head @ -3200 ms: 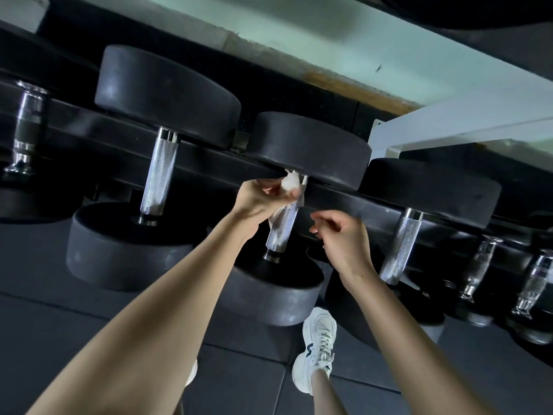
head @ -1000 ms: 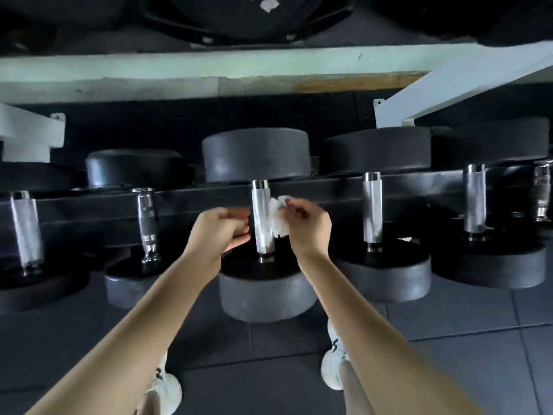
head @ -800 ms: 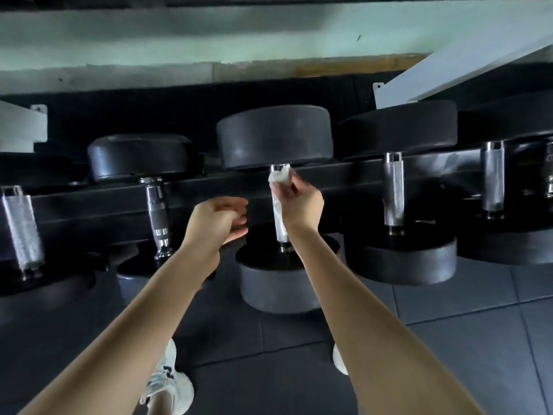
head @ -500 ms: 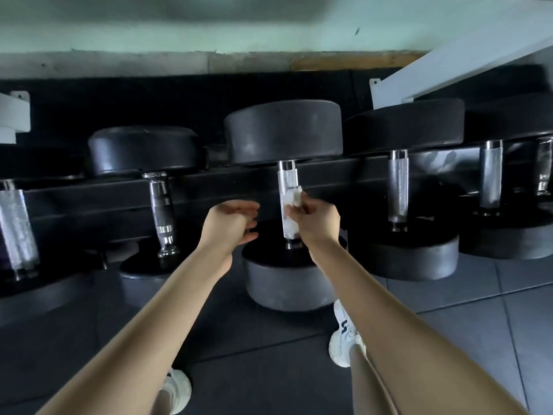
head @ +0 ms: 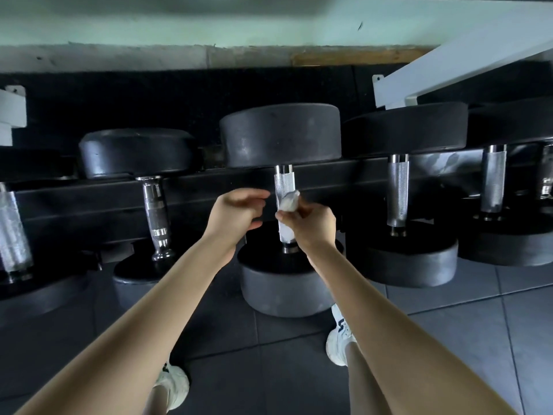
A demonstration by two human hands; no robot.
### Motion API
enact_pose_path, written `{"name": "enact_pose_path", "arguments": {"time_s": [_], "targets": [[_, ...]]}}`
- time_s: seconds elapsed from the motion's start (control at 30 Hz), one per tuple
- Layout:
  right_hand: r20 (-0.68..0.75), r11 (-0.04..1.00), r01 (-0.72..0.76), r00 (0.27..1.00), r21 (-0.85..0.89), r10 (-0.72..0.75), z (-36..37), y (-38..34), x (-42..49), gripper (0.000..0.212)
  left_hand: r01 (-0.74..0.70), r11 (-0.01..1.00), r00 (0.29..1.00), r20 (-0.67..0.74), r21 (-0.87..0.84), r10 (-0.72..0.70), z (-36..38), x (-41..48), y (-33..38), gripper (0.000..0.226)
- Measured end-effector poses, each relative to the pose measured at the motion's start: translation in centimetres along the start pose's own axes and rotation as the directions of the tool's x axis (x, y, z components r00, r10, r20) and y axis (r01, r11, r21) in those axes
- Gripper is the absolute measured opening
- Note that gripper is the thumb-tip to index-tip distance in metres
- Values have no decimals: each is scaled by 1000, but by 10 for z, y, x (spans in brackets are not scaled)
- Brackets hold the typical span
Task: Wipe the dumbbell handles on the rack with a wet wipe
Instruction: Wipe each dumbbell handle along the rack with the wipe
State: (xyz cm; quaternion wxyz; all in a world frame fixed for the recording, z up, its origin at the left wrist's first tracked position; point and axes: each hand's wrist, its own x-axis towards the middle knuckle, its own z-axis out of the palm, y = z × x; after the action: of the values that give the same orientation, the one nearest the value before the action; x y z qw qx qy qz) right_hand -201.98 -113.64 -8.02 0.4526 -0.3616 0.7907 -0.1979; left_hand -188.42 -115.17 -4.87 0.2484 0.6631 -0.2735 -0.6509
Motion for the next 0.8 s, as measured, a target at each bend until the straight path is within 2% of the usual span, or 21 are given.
{"name": "enact_pose_path", "arguments": {"time_s": [0.13,0.27,0.33,0.4,0.5,0.6,0.7,0.77,0.8], "targets": [[65,999,44,997,-7,-43,-6,1,-3,22,-160,979,987,30,127,157,20,-3,-2,12],[160,995,95,983,-37,-88,-8,5,-3,28,-176,949,971,-112,263,211,37,7,-9,17],[245,994,7,969,113,-35,-13,8,-1,19,-143,949,967,-164,282,195,41,13,-9,20],[295,939,-133,955,317,36,-19,9,2,5,-68,971,974,-195,231,114,43,18,-10,22],[248,867,-232,960,441,130,-17,6,8,23,45,992,971,-240,119,-15,47,20,-15,24],[210,812,-246,965,529,156,-8,-3,12,24,135,990,929,-351,40,-113,55,17,-20,26],[128,817,-196,980,542,150,-4,-11,19,14,120,991,897,-422,-56,-132,61,15,-19,31],[62,859,-125,992,496,109,-3,-18,26,26,64,994,888,-449,-84,-95,61,19,-13,29],[50,871,-96,995,482,82,-3,-23,28,25,37,996,884,-461,-87,-73,60,22,-10,27]]}}
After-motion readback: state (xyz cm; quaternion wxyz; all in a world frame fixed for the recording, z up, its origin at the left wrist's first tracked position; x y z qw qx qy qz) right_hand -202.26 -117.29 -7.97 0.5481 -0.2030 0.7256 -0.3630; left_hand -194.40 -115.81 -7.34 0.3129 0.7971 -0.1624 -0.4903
